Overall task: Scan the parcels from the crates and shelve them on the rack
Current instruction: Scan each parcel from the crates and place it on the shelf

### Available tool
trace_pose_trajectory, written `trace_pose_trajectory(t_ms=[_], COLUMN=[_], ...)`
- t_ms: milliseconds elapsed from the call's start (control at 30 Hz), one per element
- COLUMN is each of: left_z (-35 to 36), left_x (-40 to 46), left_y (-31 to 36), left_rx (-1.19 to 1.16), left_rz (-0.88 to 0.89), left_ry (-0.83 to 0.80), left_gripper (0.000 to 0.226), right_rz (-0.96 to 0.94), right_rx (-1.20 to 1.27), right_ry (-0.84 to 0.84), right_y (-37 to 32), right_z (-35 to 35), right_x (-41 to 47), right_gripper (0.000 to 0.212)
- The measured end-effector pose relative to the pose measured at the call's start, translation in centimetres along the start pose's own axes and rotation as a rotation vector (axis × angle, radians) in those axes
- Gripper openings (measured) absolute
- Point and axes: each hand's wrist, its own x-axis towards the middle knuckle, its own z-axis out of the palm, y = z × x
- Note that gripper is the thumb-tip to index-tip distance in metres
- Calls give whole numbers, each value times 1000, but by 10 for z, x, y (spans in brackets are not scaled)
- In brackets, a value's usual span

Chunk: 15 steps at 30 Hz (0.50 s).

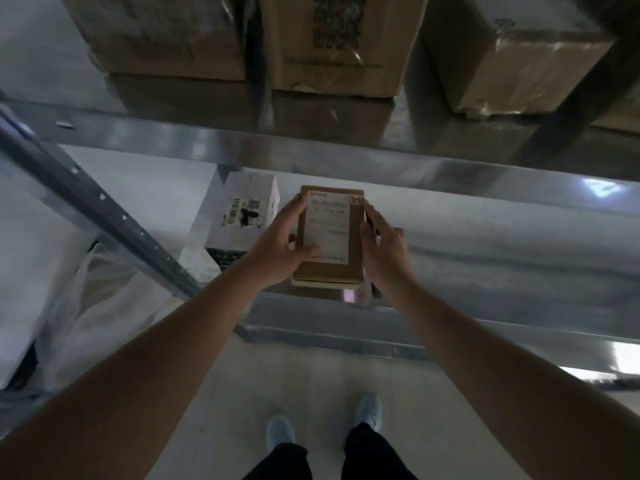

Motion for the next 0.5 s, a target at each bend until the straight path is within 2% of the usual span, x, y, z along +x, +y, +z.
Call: trace_pose_trajectory(t_ms=[233, 500], left_z=[-12, -15], left_x=[24, 40], left_y=[-13, -31], left_rx=[16, -38], left_rz=[-38, -117], left_ry=[-33, -72], left_gripper=[89, 87], right_rz=[3, 27], right_rx=[53, -58], right_ry=[9, 6], right_y=[7, 23], right_z=[24, 50], right_x=[27, 45], right_gripper=[42, 44])
